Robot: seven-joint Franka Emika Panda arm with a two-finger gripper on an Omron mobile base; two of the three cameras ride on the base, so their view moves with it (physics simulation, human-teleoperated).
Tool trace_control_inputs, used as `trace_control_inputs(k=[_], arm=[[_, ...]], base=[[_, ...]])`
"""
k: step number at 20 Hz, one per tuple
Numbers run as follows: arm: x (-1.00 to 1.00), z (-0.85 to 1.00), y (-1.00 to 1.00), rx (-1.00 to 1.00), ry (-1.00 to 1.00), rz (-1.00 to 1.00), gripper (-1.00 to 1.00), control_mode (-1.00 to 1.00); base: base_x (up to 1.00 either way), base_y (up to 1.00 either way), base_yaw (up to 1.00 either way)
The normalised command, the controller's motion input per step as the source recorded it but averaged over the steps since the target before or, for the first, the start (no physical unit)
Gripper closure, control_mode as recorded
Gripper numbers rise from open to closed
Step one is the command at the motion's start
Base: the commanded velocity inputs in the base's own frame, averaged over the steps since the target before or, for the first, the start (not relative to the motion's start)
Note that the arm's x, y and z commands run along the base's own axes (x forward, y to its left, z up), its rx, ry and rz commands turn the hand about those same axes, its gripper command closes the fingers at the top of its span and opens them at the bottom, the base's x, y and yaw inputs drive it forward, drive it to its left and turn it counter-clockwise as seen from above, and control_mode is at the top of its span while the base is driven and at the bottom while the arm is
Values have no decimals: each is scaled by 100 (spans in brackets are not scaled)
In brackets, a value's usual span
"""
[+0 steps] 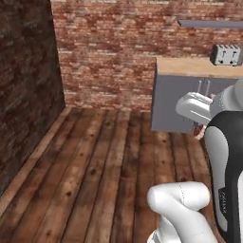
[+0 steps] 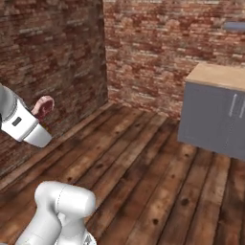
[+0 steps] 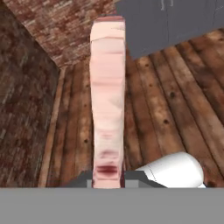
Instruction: Transport the steak and potato to the fridge. Place the steak on the rack containing meat and place the potato on the rack containing the vegetable, ensuring meats and vegetables are on different racks.
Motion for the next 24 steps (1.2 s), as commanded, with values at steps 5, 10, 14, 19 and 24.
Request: trace_control_inputs(k=[5,10,14,19,24], arm=[[0,0,0,0,0,0,100,100],[0,0,0,0,0,0,100,100],[0,0,0,0,0,0,100,100],[0,0,0,0,0,0,100,100],[0,0,0,0,0,0,100,100]], base=[[0,0,100],[0,0,100],[0,0,100],[0,0,100],[0,0,100]])
